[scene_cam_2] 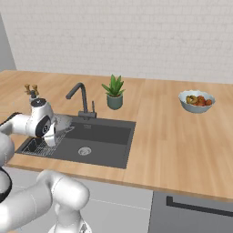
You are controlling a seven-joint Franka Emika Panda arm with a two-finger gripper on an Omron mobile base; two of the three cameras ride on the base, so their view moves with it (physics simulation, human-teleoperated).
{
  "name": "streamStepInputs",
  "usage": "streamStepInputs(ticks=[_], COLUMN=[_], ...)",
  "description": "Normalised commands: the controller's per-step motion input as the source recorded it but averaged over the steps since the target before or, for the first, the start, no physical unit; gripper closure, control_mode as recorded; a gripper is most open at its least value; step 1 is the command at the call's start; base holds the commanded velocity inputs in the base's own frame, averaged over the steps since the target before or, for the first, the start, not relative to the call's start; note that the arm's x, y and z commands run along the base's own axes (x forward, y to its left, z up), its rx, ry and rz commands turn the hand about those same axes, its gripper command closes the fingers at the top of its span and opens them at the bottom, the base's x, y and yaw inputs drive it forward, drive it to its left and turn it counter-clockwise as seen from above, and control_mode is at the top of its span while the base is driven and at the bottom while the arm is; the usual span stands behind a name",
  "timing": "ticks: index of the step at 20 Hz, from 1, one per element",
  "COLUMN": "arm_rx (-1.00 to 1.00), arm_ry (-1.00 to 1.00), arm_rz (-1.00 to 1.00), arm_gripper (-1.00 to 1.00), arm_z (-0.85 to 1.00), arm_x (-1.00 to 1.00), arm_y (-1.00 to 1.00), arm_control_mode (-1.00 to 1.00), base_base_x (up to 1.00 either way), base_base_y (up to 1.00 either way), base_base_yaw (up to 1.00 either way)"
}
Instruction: Put the colander in the sink, put the peach in the colander, and turn on the sink faucet and pour water over the colander.
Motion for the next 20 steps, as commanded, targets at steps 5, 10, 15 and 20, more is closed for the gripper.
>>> streamStepInputs(ticks=[5,10,15,20], arm_rx=[0.0,0.0,0.0,0.0], arm_ry=[0.06,0.13,0.08,0.01], arm_rz=[-0.01,0.0,0.01,0.1], arm_gripper=[1.0,1.0,1.0,1.0], arm_z=[0.0,0.0,-0.01,-0.08], arm_x=[0.0,0.09,0.17,0.38], arm_y=[-1.0,-0.8,-0.35,0.0], arm_control_mode=[-1.0,-1.0,-1.0,-1.0], base_base_x=[0.0,0.0,0.0,0.0], base_base_y=[0.0,0.0,0.0,0.0], base_base_yaw=[0.0,0.0,0.0,0.0])
